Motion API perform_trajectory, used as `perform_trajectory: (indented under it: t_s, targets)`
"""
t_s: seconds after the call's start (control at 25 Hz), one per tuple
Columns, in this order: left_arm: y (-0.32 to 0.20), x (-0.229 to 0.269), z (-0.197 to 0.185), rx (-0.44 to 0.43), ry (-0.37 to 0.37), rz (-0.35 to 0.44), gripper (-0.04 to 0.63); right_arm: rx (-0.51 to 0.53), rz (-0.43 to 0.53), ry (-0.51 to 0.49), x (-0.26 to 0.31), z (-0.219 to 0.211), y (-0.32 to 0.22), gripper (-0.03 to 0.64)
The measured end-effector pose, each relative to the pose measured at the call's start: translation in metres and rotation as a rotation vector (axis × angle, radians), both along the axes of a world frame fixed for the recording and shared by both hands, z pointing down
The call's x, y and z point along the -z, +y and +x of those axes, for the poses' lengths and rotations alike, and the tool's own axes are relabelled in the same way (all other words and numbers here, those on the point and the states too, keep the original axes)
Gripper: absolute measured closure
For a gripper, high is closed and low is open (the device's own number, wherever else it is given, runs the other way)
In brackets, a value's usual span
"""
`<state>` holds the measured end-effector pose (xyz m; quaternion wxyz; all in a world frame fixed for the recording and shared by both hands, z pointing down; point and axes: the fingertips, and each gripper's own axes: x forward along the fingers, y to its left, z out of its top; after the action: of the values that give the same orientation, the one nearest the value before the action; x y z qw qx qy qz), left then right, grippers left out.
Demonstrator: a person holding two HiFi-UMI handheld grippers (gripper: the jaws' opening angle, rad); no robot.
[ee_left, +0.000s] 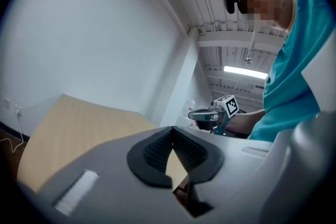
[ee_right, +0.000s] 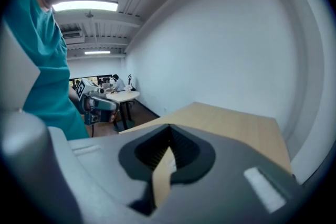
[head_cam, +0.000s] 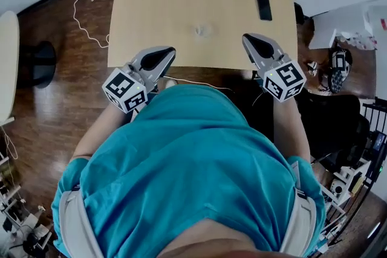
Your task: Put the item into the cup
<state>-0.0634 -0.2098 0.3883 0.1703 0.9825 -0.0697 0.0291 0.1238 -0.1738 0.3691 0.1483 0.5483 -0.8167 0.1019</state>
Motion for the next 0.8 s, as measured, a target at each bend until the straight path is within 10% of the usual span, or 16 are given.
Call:
perform_trajectory:
  t_s: [0.28,0.52,0.8]
  targets:
    - [0.099,0.031,0.067,-0.038,0.009,0.082,0.591,-0.054,0.115,-0.021,0.032,0.063,0.131,0.615]
    - [0.217,0.01,0.117,-0.005,0.03,-0.03,0.591,-0.036,0.107,-0.062,0.008,0.099,0.249,0.615]
    - [0.323,0.026,0.104,0.062,-0.032,0.05,0.591,0.039,0.101,-0.147,-0.006,0.096,0.341,0.615]
